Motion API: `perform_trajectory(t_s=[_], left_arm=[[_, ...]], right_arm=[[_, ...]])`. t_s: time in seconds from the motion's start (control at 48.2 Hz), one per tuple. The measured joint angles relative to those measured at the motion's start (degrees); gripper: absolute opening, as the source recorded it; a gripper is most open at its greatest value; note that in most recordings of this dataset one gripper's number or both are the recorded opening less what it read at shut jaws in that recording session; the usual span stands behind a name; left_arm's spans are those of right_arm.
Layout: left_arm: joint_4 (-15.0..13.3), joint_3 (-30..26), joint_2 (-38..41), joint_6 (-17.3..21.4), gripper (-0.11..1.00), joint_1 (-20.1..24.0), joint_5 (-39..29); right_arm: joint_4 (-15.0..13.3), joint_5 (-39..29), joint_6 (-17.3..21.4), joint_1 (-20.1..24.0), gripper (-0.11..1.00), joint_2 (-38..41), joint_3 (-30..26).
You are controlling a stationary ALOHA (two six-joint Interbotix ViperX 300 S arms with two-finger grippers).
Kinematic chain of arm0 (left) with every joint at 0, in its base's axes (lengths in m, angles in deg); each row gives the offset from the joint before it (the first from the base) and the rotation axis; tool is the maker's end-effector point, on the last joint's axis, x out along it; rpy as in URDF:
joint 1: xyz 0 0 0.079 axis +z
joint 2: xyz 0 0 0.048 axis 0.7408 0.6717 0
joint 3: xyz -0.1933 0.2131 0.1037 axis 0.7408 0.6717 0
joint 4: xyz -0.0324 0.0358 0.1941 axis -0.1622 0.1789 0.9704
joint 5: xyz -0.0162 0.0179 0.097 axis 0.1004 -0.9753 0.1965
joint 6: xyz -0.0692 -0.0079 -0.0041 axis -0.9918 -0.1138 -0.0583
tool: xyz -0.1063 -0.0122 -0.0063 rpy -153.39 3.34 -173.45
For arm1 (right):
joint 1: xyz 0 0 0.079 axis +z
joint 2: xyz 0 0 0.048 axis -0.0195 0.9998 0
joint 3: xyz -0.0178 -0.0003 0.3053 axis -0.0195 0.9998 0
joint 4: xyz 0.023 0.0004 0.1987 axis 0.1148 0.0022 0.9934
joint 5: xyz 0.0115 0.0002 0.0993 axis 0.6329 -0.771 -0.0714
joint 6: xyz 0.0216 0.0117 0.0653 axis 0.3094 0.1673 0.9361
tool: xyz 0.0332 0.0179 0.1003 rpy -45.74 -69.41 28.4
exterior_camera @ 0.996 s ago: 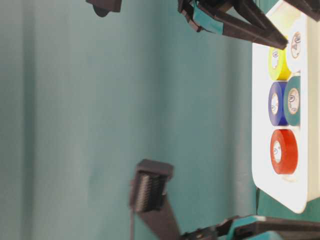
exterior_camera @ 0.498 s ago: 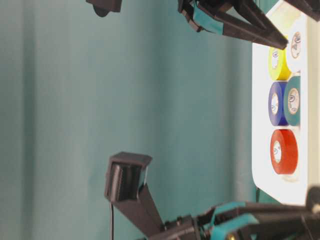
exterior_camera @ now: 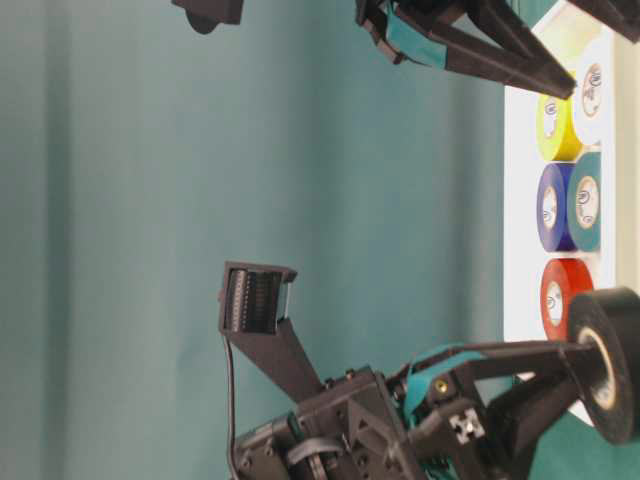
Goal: Put the tape alternately from left to right into the white case.
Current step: 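Lift the black tape and carry it into the tray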
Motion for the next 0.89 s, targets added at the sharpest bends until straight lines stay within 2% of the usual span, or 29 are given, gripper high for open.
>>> perform_trajectory(t_s=[0.207,0.415,0.892], left_arm=[[0.0,-0.88,0.53,2.46,-0.04,3.6,0.09],[-0.09,-0.97,1.32,3.43,-0.04,9.32,2.29],[0.0,-0.97,1.93,4.13,-0.04,15.64,6.68]], right_arm=[[0.0,0.0,0.0,0.0,0.72,0.0,-0.09],[0.0,0.0,0.0,0.0,0.72,0.0,-0.09],[0.0,0.0,0.0,0.0,0.72,0.0,-0.09]])
